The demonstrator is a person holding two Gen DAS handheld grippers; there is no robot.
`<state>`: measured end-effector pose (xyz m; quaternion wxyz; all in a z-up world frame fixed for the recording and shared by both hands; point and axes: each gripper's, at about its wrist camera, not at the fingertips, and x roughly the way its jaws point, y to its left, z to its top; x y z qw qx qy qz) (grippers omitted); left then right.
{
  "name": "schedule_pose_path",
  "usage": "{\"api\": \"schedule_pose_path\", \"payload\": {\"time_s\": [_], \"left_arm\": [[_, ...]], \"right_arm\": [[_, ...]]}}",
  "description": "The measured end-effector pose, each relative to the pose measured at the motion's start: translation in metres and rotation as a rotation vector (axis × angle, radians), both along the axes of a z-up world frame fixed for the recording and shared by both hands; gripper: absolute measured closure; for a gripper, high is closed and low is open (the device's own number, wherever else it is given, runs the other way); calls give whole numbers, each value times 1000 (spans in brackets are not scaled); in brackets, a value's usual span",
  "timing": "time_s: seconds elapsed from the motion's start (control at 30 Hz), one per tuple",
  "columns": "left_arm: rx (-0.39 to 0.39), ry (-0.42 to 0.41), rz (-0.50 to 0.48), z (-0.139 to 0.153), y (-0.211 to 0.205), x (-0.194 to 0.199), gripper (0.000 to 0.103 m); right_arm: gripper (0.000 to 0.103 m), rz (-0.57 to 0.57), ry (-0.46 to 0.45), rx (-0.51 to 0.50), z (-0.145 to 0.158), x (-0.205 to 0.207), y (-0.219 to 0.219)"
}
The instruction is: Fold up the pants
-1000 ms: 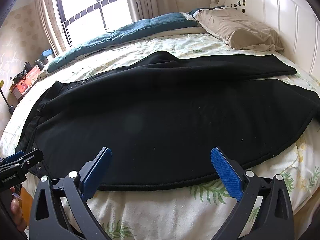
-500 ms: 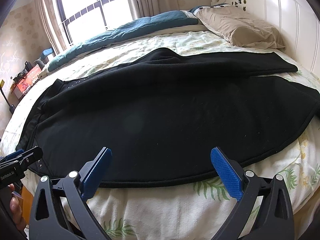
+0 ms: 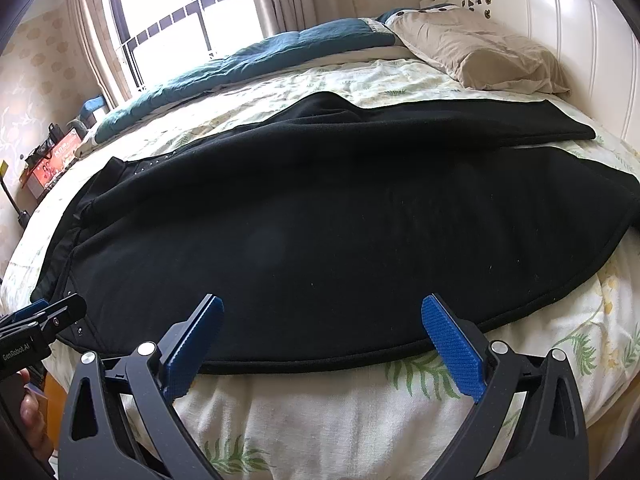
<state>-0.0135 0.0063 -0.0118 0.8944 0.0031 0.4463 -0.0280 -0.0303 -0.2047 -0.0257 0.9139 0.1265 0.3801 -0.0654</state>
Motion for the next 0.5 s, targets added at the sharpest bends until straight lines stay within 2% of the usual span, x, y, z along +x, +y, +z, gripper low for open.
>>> {"api": "schedule_pose_path", "payload": {"time_s": [0.5], "left_arm": [[0, 4, -2, -1, -1, 0, 2]], "right_arm": [[4, 0, 4, -3, -2, -1, 2]]}}
